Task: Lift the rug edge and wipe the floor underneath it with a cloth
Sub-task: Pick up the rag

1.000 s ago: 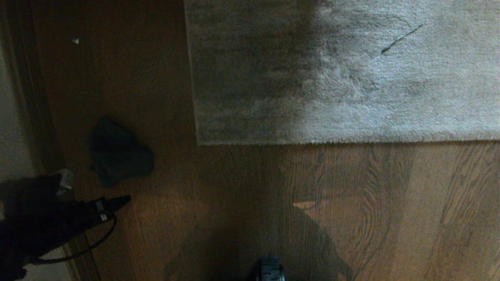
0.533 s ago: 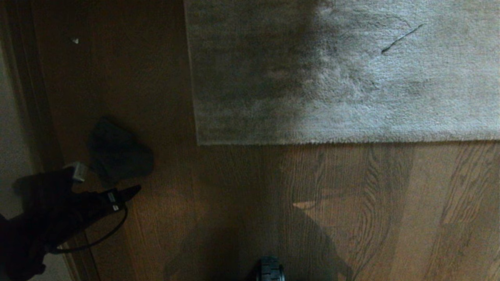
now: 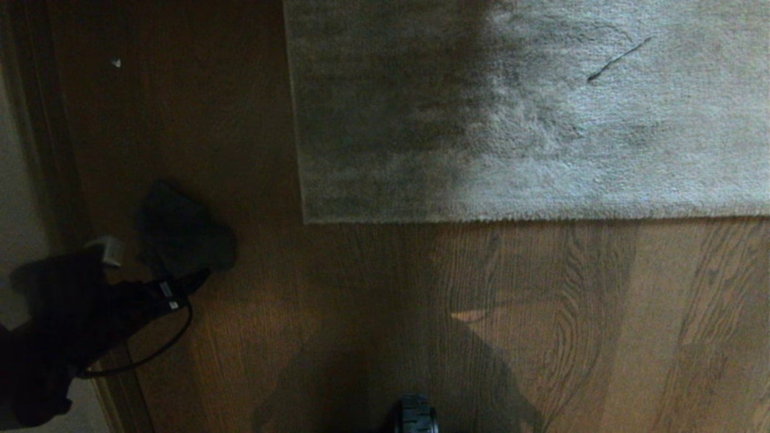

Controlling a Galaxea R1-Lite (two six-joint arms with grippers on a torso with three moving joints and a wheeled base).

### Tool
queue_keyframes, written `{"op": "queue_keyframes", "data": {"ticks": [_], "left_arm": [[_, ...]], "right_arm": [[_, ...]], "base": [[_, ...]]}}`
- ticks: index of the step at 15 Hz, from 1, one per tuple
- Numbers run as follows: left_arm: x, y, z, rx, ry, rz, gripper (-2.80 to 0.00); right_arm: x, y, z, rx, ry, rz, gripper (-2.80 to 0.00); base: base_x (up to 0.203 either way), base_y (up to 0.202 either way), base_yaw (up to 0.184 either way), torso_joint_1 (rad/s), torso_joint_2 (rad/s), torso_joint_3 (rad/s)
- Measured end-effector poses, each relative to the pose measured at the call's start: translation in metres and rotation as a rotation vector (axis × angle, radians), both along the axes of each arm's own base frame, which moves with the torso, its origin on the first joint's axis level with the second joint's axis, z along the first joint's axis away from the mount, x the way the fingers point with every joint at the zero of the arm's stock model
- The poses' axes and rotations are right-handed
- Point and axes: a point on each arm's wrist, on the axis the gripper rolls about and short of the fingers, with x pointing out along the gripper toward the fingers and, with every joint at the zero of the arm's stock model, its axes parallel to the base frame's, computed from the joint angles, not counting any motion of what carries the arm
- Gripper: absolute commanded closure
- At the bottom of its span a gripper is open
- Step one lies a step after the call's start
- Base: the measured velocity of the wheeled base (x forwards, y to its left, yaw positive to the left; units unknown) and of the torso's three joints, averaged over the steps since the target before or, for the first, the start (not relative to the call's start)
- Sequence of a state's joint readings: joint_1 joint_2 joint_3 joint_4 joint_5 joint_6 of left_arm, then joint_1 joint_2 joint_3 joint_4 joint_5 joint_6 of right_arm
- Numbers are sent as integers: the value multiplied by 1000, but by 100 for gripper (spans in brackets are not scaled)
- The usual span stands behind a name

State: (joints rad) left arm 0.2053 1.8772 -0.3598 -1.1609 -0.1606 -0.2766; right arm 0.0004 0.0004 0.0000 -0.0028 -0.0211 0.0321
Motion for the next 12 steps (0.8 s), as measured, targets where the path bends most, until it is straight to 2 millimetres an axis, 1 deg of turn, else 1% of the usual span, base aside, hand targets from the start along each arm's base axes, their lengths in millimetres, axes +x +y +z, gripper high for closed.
{"op": "queue_keyframes", "data": {"ticks": [3,6,12], "left_arm": [[-7,-1,7,5,-19,1,-280],[-8,-1,12,11,-41,5,-280],[-3,6,11,10,-45,17,-280]], "right_arm": [[0,0,0,0,0,0,0],[0,0,0,0,0,0,0],[0,0,0,0,0,0,0]], "base": [[0,0,0,0,0,0],[0,0,0,0,0,0],[0,0,0,0,0,0]]}}
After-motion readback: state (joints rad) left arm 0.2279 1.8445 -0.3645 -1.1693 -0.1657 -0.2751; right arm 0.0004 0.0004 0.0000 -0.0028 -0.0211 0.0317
